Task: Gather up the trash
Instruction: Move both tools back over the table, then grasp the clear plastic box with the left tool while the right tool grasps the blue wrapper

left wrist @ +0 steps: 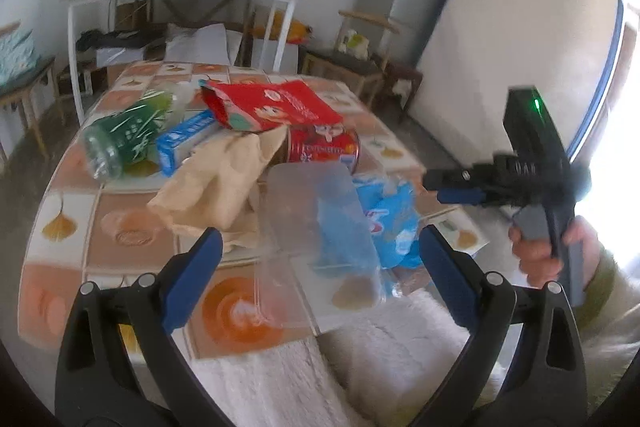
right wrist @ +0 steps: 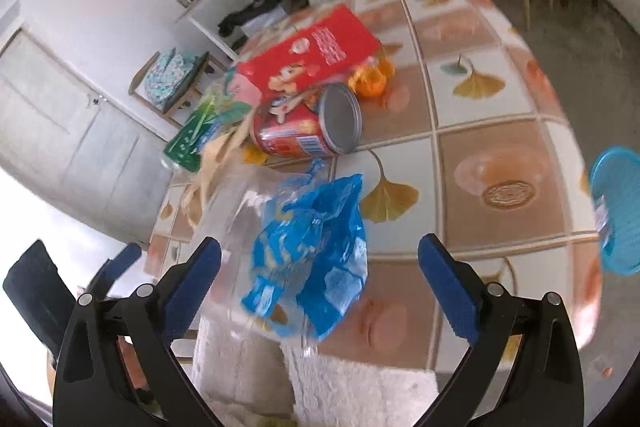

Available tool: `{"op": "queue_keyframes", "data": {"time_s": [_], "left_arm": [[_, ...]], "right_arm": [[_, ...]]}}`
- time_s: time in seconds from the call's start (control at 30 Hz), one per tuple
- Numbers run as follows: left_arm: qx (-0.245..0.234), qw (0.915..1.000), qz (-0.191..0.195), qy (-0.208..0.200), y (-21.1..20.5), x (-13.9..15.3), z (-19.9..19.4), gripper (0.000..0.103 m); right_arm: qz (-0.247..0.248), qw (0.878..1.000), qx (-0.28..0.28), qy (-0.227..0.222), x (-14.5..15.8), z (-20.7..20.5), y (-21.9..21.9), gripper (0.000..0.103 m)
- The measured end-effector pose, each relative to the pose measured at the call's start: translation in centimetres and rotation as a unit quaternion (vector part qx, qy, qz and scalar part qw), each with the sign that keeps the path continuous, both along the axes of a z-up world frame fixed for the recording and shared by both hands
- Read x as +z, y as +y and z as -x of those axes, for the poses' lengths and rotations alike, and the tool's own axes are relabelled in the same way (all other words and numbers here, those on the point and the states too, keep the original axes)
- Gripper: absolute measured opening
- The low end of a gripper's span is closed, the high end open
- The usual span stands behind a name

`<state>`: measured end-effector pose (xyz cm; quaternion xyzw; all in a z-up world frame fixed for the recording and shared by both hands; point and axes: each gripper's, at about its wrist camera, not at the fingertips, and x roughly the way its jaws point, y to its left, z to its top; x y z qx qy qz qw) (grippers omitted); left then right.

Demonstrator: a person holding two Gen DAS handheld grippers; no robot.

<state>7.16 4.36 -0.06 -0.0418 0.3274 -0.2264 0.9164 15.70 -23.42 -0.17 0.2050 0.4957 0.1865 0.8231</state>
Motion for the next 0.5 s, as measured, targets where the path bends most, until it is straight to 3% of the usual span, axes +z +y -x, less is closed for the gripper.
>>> {"op": "queue_keyframes", "data": {"time_s": [0.13,0.3,0.5], "left_arm": [[-0.012,0.9996,-0.014,0.019,-1.5,-1.5,-2.1,0.095],[-0.014,0.9959,-0.026,0.086,-2.6,-3.7,-5.0,0.094],[-0.017,0.993,-0.026,0.114,-2.9,-4.7,-5.5,0.093]], "right_arm": [[0.003,1.0,-0.002,0.024,-1.7,-1.5,0.7,0.089],[0.013,0.999,-0.001,0.045,-3.1,-2.3,1.4,0.077],[0.032,0.998,0.007,0.05,-3.8,-2.3,1.6,0.056]]}}
